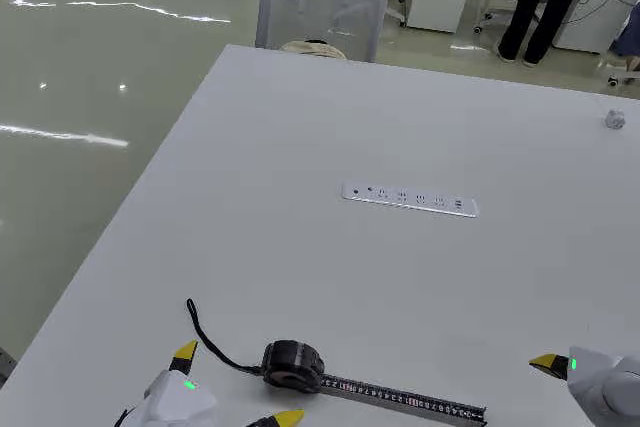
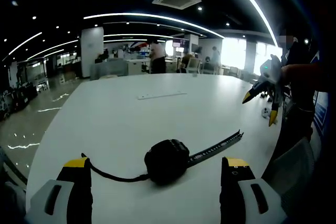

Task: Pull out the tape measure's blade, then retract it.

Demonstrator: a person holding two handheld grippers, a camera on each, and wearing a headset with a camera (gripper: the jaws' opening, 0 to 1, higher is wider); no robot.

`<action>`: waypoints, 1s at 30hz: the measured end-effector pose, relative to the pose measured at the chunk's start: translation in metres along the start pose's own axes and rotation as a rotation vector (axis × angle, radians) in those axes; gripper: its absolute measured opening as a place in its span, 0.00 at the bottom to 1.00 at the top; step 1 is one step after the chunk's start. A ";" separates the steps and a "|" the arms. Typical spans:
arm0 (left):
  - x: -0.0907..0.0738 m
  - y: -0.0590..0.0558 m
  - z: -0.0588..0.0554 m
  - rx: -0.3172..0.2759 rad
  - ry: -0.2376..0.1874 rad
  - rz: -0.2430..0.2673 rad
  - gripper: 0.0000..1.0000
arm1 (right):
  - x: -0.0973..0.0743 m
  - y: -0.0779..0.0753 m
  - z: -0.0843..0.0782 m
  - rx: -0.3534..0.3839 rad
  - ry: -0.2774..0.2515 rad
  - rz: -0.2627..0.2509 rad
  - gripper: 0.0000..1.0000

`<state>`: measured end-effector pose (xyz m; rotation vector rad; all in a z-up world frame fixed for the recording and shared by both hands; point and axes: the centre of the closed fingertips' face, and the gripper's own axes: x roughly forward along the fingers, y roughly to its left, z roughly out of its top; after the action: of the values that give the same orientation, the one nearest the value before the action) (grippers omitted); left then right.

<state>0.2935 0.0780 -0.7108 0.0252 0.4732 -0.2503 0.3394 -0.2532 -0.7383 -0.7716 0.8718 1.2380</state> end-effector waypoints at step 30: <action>0.026 -0.014 -0.007 -0.053 0.008 0.014 1.00 | 0.050 -0.004 -0.007 -0.122 0.077 0.043 0.59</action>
<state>0.3097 0.0591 -0.7282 -0.0225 0.4873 -0.2241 0.3479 -0.2372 -0.7855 -0.9071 0.8851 1.3161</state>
